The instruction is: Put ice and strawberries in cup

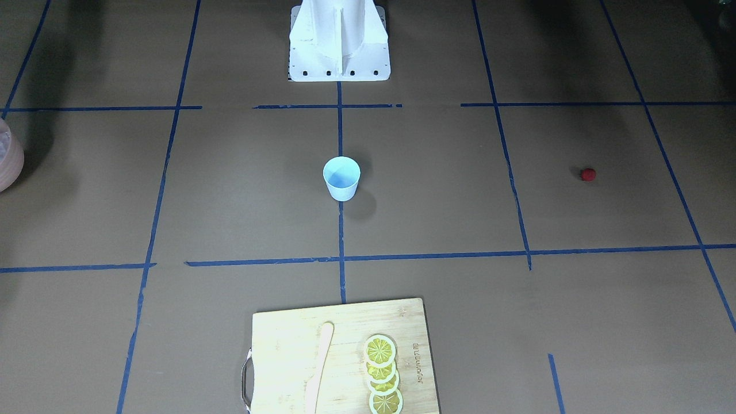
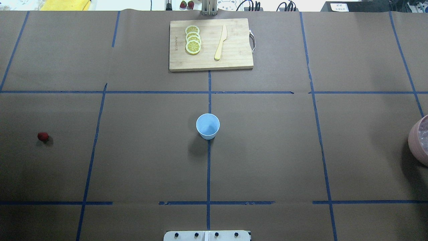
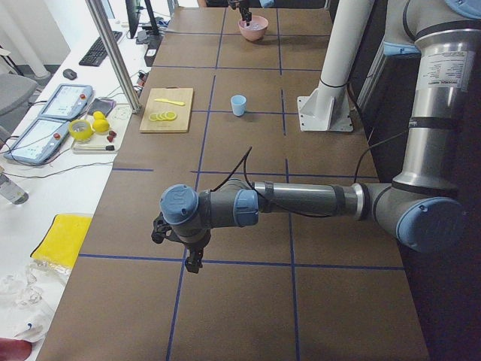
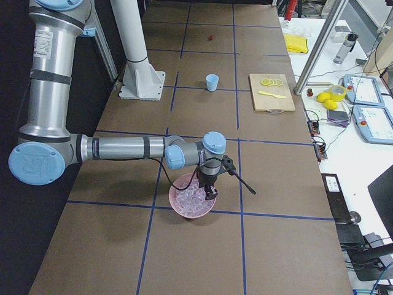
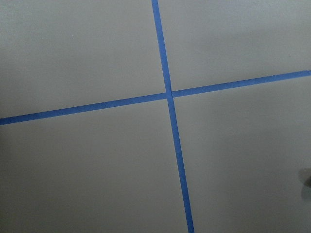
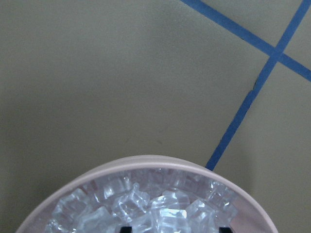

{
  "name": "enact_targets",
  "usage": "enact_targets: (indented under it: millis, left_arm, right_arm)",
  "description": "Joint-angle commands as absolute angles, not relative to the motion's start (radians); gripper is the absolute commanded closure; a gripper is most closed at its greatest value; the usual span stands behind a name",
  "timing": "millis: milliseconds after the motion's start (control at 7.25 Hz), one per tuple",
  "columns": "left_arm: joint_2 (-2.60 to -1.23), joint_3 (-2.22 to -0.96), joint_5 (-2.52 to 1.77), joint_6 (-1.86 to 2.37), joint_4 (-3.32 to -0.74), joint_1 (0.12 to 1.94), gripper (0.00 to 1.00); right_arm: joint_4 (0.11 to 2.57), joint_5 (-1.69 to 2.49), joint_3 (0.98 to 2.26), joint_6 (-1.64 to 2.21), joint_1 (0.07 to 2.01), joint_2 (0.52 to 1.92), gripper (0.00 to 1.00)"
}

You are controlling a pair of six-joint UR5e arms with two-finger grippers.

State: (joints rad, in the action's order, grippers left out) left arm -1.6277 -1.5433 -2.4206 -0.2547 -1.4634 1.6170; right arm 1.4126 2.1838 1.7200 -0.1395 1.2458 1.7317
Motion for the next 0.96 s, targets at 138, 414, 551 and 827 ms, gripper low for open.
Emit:
enact_targets:
  millis: [138,414,551,827]
  left_arm:
    - [-1.626,-1.543,-2.421,-0.255,-1.463,1.618,0.0]
    - [-1.626,-1.545,-2.421,-0.256,-1.465,1.618,0.0]
    - [-1.626,-1.545,-2.421,-0.256,-1.47,1.618,0.0]
    - [-1.626,-1.545,-2.421,-0.256,-1.47,1.618,0.0]
  right_arm:
    - [1.411,2.183,1.707,-0.14,1.238,1.732,0.35]
    - [1.413,2.172,1.706,-0.138,1.23,1.732,0.35]
    - [1.413,2.172,1.706,-0.138,1.23,1.733,0.35]
    - [1.414,2.174,1.706,-0.138,1.23,1.741,0.35]
